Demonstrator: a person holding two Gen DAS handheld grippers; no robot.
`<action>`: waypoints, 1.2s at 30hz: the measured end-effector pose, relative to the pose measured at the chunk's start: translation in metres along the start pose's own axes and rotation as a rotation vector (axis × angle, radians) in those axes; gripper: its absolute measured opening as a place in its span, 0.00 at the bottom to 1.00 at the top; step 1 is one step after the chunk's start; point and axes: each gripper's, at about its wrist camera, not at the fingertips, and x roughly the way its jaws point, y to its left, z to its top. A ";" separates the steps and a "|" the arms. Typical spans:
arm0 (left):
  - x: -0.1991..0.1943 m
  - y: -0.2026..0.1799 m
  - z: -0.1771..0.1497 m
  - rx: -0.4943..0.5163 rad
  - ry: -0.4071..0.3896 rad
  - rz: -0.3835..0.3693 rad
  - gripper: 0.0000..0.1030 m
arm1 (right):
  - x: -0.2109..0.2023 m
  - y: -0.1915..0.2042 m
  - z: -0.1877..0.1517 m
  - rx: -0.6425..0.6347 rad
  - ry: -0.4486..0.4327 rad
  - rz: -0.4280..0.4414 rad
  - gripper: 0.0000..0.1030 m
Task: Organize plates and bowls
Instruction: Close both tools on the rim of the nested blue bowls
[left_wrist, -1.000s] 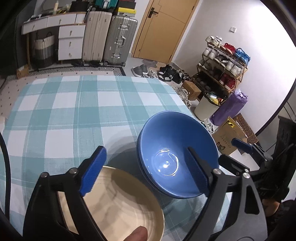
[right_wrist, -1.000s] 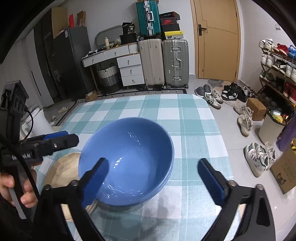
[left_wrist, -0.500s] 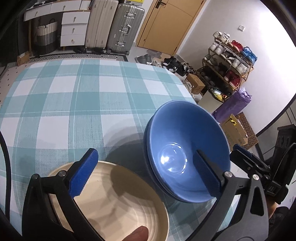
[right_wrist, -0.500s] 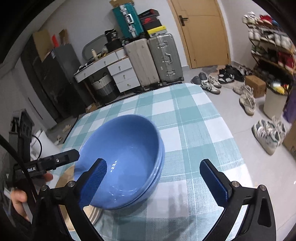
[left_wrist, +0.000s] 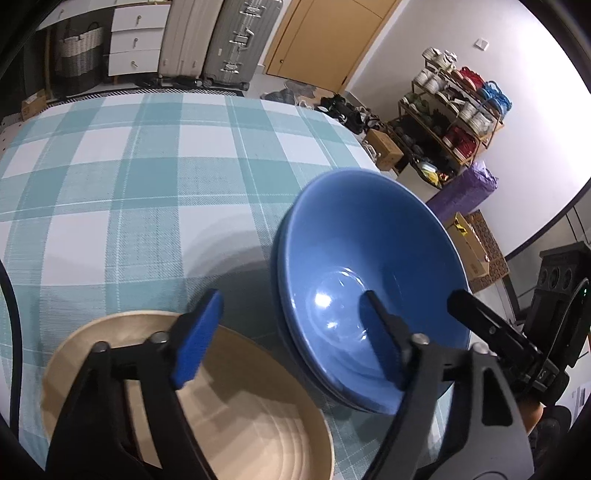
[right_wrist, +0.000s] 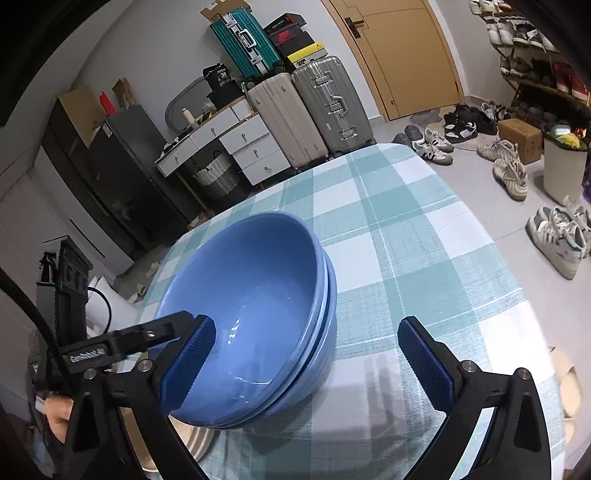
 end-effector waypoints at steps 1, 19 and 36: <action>0.002 -0.002 -0.001 0.005 0.001 -0.006 0.64 | 0.000 0.001 -0.001 -0.001 0.002 0.000 0.91; 0.007 -0.007 -0.004 0.026 -0.014 0.016 0.25 | 0.005 0.009 -0.005 -0.026 0.008 -0.038 0.34; -0.013 -0.016 -0.009 0.047 -0.073 0.019 0.22 | -0.012 0.019 -0.009 -0.057 -0.018 -0.106 0.33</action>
